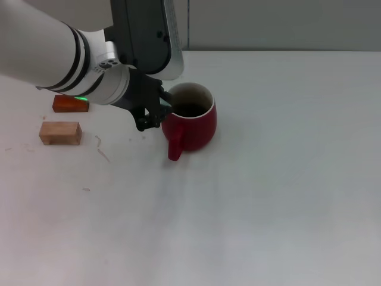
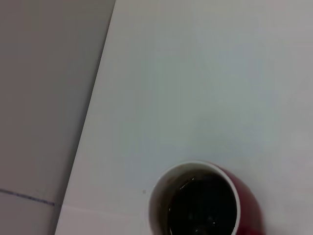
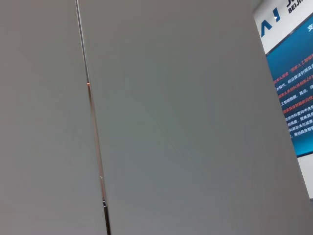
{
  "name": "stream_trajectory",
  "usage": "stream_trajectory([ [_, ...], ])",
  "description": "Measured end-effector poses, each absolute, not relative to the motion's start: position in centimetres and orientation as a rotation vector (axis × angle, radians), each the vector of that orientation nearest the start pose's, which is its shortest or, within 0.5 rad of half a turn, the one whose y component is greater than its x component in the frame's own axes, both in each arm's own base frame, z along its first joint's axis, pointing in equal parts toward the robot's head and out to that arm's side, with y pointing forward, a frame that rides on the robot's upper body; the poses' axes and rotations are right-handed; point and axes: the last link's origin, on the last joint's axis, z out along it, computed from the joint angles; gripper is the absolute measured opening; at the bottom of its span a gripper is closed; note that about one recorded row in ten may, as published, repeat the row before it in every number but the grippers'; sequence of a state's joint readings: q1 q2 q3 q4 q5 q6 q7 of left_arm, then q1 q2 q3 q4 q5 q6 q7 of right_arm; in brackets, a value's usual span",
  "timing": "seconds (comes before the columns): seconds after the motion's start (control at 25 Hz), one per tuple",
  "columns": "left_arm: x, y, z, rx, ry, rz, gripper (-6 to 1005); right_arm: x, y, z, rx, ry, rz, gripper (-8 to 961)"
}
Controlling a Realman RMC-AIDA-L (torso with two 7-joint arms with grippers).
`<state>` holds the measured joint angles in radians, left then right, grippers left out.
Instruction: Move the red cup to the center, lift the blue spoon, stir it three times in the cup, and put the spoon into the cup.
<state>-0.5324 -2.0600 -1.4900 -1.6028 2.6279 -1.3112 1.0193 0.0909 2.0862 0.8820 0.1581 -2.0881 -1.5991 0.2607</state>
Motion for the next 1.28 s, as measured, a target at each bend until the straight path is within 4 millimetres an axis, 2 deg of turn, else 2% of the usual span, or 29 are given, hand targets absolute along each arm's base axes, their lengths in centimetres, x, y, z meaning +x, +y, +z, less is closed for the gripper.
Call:
stream_trajectory([
  [0.2,-12.5,36.2,-0.5,-2.588,0.160,0.484,298,38.9,19.5,4.7,-1.105,0.541,0.798,809],
  [0.48,-12.7,36.4,-0.7,-2.587,0.154,0.489,303,38.8,19.5,4.7,-1.105,0.537,0.801,809],
  [0.88,-11.8,35.7,-1.0,-2.599,0.190,0.474,310,38.8,19.5,4.8,-1.105,0.534,0.801,809],
  [1.12,-11.2,35.9,-0.8,-2.570,0.199,0.423,314,38.9,19.4,4.8,-1.104,0.535,0.798,809],
  [1.28,-9.5,36.7,1.5,-2.373,0.185,0.176,468,39.0,19.3,4.8,-1.103,0.537,0.795,809],
])
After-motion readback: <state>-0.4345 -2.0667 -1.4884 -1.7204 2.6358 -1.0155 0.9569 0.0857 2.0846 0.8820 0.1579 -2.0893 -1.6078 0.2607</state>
